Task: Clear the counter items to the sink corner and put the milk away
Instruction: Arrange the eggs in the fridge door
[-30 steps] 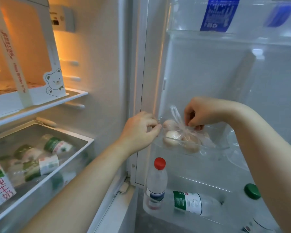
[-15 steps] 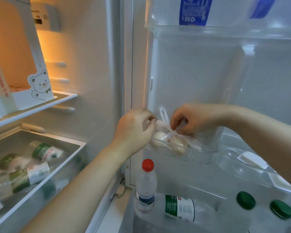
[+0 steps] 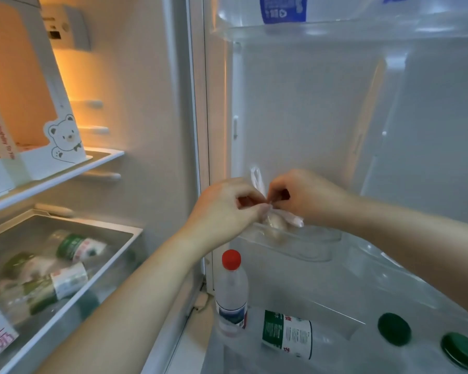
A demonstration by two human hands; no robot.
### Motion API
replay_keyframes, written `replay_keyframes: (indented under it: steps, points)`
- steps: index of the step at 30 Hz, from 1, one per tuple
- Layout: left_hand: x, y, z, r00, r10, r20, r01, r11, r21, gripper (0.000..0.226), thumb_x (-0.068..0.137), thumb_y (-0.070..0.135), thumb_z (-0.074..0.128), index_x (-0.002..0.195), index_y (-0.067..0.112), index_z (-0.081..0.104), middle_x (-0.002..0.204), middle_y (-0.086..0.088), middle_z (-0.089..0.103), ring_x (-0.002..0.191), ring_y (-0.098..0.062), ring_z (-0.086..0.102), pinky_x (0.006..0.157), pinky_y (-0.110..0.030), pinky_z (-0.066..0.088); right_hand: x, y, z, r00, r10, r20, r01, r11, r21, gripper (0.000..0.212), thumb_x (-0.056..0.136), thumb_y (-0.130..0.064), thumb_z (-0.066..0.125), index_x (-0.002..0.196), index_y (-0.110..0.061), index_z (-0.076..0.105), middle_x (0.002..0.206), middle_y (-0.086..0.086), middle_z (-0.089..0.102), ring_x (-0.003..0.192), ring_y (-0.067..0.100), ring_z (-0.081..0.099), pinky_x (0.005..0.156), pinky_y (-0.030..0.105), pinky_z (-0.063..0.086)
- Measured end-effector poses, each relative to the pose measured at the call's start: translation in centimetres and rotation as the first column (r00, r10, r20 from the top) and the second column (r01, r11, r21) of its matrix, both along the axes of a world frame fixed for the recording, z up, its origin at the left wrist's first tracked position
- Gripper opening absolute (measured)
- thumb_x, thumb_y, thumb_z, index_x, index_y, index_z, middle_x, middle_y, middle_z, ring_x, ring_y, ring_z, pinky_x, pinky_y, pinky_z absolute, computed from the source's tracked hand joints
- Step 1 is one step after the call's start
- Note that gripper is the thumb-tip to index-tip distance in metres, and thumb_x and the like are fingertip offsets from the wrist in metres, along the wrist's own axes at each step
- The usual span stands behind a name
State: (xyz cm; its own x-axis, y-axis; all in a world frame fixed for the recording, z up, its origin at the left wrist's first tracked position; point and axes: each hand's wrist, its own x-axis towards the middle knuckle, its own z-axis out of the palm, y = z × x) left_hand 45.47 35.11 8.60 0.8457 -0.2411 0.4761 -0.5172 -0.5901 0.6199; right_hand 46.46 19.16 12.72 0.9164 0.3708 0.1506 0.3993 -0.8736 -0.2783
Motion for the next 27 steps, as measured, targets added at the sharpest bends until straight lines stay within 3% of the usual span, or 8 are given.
replay_keyframes:
  steps: [3, 7, 12, 16, 22, 27]
  points:
    - [0.0, 0.4, 0.4, 0.997, -0.009, -0.08, 0.008, 1.0, -0.008, 0.005, 0.073, 0.032, 0.075, 0.075, 0.032, 0.07, 0.077, 0.016, 0.062, 0.077, 0.002, 0.057, 0.07, -0.012, 0.043, -0.4, 0.5, 0.3, 0.999, -0.026, 0.025, 0.026, 0.999, -0.034, 0.012, 0.085, -0.019, 0.058, 0.089, -0.023, 0.069, 0.066, -0.016, 0.048, 0.073, 0.012, 0.051, 0.067, 0.021, 0.039]
    - [0.1, 0.9, 0.9, 0.99, -0.009, -0.142, 0.011, 1.0, 0.016, 0.01, 0.068, 0.034, 0.078, 0.07, 0.037, 0.068, 0.071, 0.023, 0.061, 0.07, 0.01, 0.055, 0.062, -0.005, 0.038, -0.9, 0.7, 0.3, 0.999, -0.029, 0.023, 0.03, 0.998, -0.058, 0.016, 0.084, -0.026, 0.062, 0.071, -0.033, 0.056, 0.067, -0.016, 0.047, 0.069, 0.009, 0.049, 0.066, 0.023, 0.04]
    - [0.1, 1.1, 0.8, 0.995, -0.017, -0.102, 0.017, 1.0, 0.0, 0.008, 0.071, 0.03, 0.077, 0.072, 0.035, 0.071, 0.07, 0.019, 0.06, 0.069, 0.006, 0.054, 0.067, -0.015, 0.039, -1.4, 0.8, -1.1, 0.985, 0.001, 0.17, 0.0, 1.0, -0.01, 0.01, 0.085, -0.027, 0.06, 0.081, -0.022, 0.068, 0.085, -0.006, 0.054, 0.082, 0.017, 0.055, 0.074, 0.031, 0.048]
    - [0.0, 1.3, 0.6, 0.996, -0.025, -0.084, 0.024, 1.0, -0.011, 0.02, 0.073, 0.024, 0.076, 0.063, 0.039, 0.068, 0.07, 0.017, 0.06, 0.068, 0.003, 0.054, 0.071, -0.021, 0.044, -1.3, 1.2, -1.4, 0.983, -0.038, 0.181, 0.027, 0.997, 0.067, 0.011, 0.086, -0.023, 0.059, 0.076, -0.024, 0.062, 0.081, -0.009, 0.048, 0.078, 0.014, 0.049, 0.07, 0.027, 0.04]
    - [0.1, 1.7, 0.3, 0.998, 0.0, -0.058, 0.0, 1.0, 0.008, 0.022, 0.075, 0.021, 0.074, 0.06, 0.033, 0.063, 0.064, 0.024, 0.056, 0.064, 0.001, 0.05, 0.065, -0.017, 0.038, -0.9, 1.1, -1.4, 0.973, -0.101, 0.206, 0.079, 0.991, 0.112, 0.017, 0.09, -0.018, 0.055, 0.075, -0.025, 0.05, 0.085, -0.006, 0.047, 0.079, 0.012, 0.044, 0.07, 0.024, 0.032]
    - [0.3, 1.6, 0.3, 1.0, 0.0, -0.027, 0.0, 1.0, 0.006, 0.027, 0.075, 0.02, 0.073, 0.057, 0.034, 0.058, 0.065, 0.026, 0.055, 0.064, 0.001, 0.049, 0.059, -0.009, 0.035, -1.0, 0.9, -1.1, 0.976, -0.126, 0.177, 0.086, 0.972, 0.218, 0.02, 0.088, -0.007, 0.051, 0.079, -0.025, 0.053, 0.087, -0.005, 0.052, 0.081, 0.013, 0.05, 0.072, 0.022, 0.037]
